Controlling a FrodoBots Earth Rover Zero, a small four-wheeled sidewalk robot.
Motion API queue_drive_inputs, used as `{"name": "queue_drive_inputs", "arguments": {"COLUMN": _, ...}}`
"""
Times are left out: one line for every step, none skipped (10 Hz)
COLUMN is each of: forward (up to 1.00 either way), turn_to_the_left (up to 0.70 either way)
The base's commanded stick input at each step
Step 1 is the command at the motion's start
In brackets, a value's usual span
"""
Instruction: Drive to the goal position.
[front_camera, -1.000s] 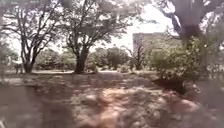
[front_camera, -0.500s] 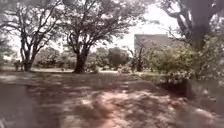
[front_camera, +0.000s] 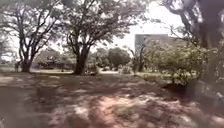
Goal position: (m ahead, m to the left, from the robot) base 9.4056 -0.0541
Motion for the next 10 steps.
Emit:
{"name": "queue_drive_inputs", "arguments": {"forward": 0.7, "turn_to_the_left": 0.0}}
{"name": "queue_drive_inputs", "arguments": {"forward": 0.7, "turn_to_the_left": 0.0}}
{"name": "queue_drive_inputs", "arguments": {"forward": 0.7, "turn_to_the_left": 0.0}}
{"name": "queue_drive_inputs", "arguments": {"forward": 0.7, "turn_to_the_left": 0.0}}
{"name": "queue_drive_inputs", "arguments": {"forward": 0.7, "turn_to_the_left": 0.0}}
{"name": "queue_drive_inputs", "arguments": {"forward": 0.7, "turn_to_the_left": 0.0}}
{"name": "queue_drive_inputs", "arguments": {"forward": 0.7, "turn_to_the_left": 0.0}}
{"name": "queue_drive_inputs", "arguments": {"forward": 0.7, "turn_to_the_left": 0.0}}
{"name": "queue_drive_inputs", "arguments": {"forward": 0.7, "turn_to_the_left": 0.0}}
{"name": "queue_drive_inputs", "arguments": {"forward": 0.7, "turn_to_the_left": 0.0}}
